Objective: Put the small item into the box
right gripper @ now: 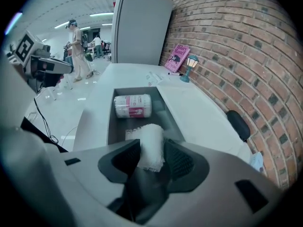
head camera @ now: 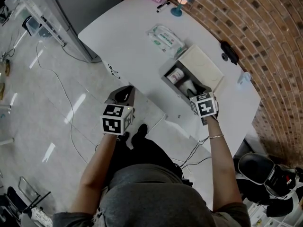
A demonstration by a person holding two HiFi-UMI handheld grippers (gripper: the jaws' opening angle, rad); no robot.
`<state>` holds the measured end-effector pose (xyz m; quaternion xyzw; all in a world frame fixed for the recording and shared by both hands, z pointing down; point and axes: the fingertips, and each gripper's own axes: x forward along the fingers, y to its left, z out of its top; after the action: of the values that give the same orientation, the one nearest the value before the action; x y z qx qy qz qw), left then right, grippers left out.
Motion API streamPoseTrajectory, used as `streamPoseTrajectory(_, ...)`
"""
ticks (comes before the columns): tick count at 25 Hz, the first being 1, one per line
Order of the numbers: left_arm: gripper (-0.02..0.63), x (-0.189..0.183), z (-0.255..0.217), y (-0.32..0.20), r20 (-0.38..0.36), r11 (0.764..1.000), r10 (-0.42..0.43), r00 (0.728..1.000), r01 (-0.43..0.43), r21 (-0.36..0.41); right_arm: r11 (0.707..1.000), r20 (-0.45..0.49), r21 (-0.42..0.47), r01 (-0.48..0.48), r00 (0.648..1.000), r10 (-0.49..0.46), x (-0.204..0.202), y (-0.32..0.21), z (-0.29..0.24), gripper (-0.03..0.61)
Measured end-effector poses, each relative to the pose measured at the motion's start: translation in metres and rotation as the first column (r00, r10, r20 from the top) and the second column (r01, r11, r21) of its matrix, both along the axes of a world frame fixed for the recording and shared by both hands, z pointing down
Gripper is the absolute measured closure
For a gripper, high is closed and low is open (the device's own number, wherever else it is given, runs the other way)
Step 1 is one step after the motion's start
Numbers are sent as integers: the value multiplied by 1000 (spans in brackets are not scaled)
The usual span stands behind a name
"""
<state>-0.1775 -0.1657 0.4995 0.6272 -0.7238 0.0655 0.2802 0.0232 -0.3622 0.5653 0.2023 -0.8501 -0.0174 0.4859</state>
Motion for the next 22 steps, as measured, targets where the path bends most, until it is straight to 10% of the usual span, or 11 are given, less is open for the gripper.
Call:
streamPoseTrajectory(7,580,2,-2,-6,8,1000,25,1000,-25,10,987,156,-72,-144,976,154,7,-7,-20,410)
streamPoseTrajectory(22,580,23,-13,-30,48,990,138,989,-140,35,931,483,-184,-316,796,365,22,9,-87,457)
